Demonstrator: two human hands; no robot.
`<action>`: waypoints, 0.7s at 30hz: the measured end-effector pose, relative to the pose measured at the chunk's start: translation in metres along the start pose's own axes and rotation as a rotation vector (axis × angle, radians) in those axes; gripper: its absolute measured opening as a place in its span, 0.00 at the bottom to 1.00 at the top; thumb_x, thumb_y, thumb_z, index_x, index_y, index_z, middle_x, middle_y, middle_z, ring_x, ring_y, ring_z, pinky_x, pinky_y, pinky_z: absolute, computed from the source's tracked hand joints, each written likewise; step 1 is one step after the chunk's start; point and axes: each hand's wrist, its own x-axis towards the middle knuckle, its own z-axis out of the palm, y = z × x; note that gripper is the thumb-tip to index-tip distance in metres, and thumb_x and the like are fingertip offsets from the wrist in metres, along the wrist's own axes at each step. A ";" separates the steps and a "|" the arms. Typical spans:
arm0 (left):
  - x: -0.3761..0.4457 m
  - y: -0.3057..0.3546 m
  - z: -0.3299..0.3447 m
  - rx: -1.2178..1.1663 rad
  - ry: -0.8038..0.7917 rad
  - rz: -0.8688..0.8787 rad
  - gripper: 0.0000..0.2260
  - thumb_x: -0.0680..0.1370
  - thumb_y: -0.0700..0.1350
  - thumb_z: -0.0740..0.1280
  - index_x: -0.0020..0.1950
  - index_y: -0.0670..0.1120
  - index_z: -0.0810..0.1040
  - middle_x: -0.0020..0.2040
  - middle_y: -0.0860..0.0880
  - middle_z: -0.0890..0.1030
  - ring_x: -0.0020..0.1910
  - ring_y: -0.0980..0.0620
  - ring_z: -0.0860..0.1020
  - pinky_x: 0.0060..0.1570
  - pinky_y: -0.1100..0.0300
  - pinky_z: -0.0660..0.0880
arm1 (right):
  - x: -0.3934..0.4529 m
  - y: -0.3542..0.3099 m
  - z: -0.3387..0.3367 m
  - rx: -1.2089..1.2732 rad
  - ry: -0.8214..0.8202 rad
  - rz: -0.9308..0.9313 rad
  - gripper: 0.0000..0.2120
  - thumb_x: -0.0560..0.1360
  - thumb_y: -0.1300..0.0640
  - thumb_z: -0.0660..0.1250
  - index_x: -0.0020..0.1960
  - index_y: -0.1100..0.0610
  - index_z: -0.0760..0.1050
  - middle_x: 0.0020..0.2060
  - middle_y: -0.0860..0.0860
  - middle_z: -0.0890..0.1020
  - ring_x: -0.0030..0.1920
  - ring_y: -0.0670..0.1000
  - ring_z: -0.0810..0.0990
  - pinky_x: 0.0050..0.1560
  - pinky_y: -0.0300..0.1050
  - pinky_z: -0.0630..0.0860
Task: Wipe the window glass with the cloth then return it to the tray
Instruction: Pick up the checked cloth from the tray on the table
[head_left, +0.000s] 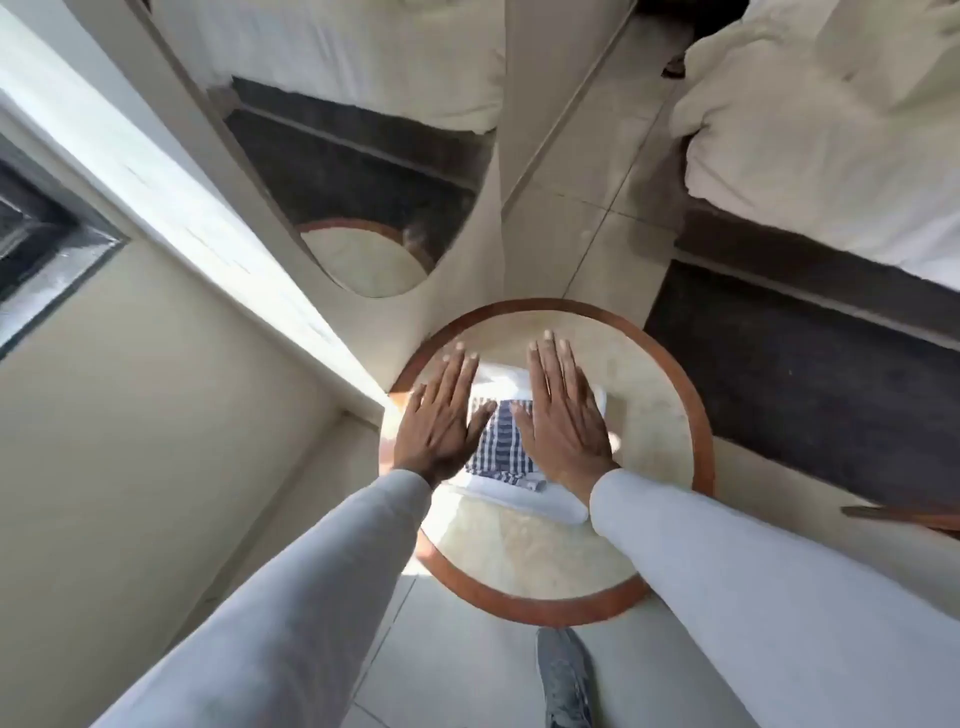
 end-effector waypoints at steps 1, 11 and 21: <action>0.004 -0.001 0.017 -0.026 -0.040 -0.019 0.34 0.90 0.64 0.50 0.92 0.51 0.47 0.92 0.49 0.47 0.91 0.47 0.52 0.86 0.45 0.60 | 0.000 0.003 0.020 0.001 -0.064 0.028 0.38 0.88 0.47 0.54 0.89 0.61 0.41 0.89 0.61 0.44 0.90 0.61 0.45 0.89 0.54 0.51; 0.039 -0.009 0.109 -0.187 -0.129 -0.486 0.14 0.87 0.48 0.66 0.64 0.38 0.81 0.60 0.38 0.85 0.56 0.35 0.86 0.56 0.44 0.84 | 0.019 0.007 0.130 0.377 -0.326 0.718 0.29 0.84 0.58 0.69 0.80 0.65 0.62 0.74 0.63 0.71 0.74 0.66 0.73 0.71 0.59 0.77; 0.052 -0.016 0.122 -0.362 -0.125 -0.607 0.10 0.84 0.40 0.69 0.62 0.38 0.85 0.57 0.37 0.88 0.50 0.40 0.85 0.54 0.49 0.85 | 0.039 0.006 0.143 0.687 -0.219 0.863 0.18 0.79 0.56 0.71 0.67 0.60 0.80 0.62 0.62 0.85 0.63 0.66 0.84 0.65 0.59 0.83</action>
